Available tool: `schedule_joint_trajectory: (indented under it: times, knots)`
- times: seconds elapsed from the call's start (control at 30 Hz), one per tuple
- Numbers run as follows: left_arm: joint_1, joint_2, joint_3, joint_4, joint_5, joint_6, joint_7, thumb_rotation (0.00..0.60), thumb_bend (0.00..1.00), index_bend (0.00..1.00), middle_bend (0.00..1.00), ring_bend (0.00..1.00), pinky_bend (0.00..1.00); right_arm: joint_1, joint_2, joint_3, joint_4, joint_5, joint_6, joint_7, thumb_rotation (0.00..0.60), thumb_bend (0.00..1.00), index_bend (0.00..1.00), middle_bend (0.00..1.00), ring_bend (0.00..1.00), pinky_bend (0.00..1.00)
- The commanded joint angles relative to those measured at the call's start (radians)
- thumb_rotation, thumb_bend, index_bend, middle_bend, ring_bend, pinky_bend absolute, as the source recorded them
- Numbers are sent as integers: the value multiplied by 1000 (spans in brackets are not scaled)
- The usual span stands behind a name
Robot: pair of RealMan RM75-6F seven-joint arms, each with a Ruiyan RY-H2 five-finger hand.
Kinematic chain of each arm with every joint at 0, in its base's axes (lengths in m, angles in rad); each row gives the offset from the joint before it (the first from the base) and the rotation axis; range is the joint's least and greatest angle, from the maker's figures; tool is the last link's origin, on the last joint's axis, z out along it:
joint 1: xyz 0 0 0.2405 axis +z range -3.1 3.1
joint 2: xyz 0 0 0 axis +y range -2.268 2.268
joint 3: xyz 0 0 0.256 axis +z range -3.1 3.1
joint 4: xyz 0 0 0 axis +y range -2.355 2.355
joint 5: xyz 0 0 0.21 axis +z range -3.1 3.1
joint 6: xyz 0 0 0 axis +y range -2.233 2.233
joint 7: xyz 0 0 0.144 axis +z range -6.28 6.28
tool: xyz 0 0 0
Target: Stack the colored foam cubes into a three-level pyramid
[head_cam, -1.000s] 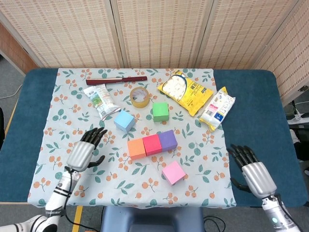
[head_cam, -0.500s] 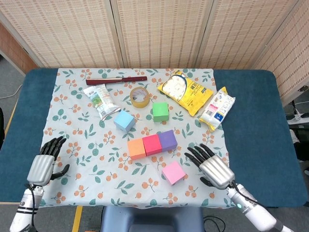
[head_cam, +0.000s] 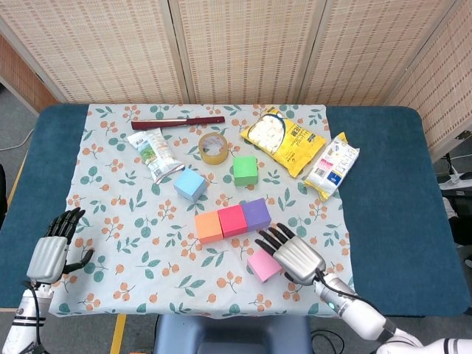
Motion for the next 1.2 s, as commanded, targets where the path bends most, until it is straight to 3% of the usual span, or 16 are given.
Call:
schedule_joint_trajectory:
  times: [0.03,0.17,0.57,0.67,0.77,0.93,1.1,1.2]
  knots:
    - [6,3,0,8,7,-4,-15,600,326,0,24,23,99,80,-71,-23,-4,146,19,-110,600,179,0,0,0,0]
    - [11,9,-6,13,16,-1,-30,600,326,0,23,21,97,121,-117,-46,12,222,46,-143,600,180,0,0,0,0]
    - [13,14,-20,19,22,-21,-48,600,323,0,23,22,98,182,-196,-90,55,312,136,-155,600,180,19,0,0,0]
    - [14,15,-22,20,22,-24,-50,600,323,0,23,22,97,186,-204,-94,65,311,161,-146,600,179,137,43,0,14]
    - [15,15,-26,20,22,-26,-49,600,322,0,23,22,97,181,-217,-95,73,299,196,-130,600,179,310,201,15,114]
    - [18,16,-28,19,26,-26,-48,600,322,0,23,22,97,175,-210,-104,69,265,224,-103,600,179,549,375,175,242]
    - [19,19,-28,14,31,-28,-44,600,323,0,22,22,97,165,-159,-100,5,213,263,-70,600,180,592,404,215,246]
    - [18,20,-28,12,37,-31,-42,600,323,0,22,22,97,162,-117,-71,-54,196,292,-38,600,179,596,408,215,246]
